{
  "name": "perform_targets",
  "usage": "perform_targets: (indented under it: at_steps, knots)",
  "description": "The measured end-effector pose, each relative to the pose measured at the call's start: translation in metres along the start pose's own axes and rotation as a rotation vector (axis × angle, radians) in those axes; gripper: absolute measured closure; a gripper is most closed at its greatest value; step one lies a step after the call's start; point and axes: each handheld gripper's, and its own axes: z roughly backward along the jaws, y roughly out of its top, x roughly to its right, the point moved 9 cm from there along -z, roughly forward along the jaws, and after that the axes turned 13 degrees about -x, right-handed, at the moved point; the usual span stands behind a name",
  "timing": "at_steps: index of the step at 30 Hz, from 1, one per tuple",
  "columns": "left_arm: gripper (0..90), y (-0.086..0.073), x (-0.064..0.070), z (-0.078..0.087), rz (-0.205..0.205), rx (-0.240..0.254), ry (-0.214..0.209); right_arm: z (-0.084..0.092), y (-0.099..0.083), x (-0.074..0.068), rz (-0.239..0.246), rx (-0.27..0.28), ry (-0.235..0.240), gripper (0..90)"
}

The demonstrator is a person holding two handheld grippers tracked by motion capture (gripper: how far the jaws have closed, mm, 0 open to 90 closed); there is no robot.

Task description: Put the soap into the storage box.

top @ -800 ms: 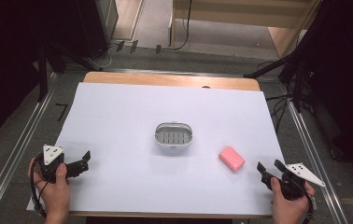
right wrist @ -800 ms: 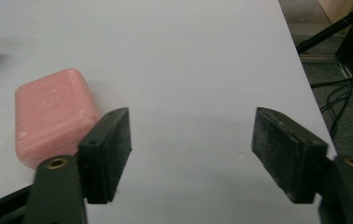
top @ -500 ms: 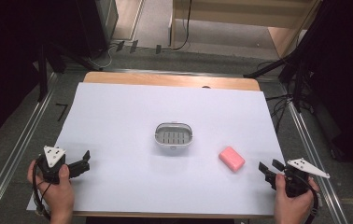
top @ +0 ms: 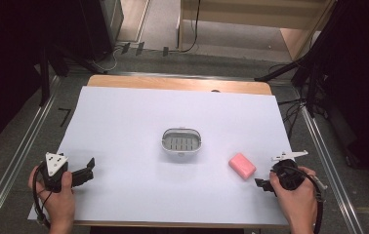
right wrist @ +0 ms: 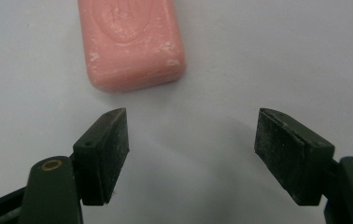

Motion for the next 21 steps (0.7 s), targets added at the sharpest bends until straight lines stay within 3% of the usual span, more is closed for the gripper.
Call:
perform_targets:
  at_steps: [11,17,21]
  knots:
    - [0.0,-0.001,0.0,-0.003,-0.001,-0.027,0.014,0.002,0.013,-0.015,0.104,-0.149,-0.026,18.3]
    - [0.0,-0.001,0.0,-0.004,-0.001,-0.027,0.012,-0.001,0.021,-0.023,0.114,-0.216,-0.015,13.7]
    - [0.0,-0.001,0.0,-0.004,0.0,-0.03,0.008,-0.005,0.029,-0.026,0.109,-0.237,-0.019,4.0]
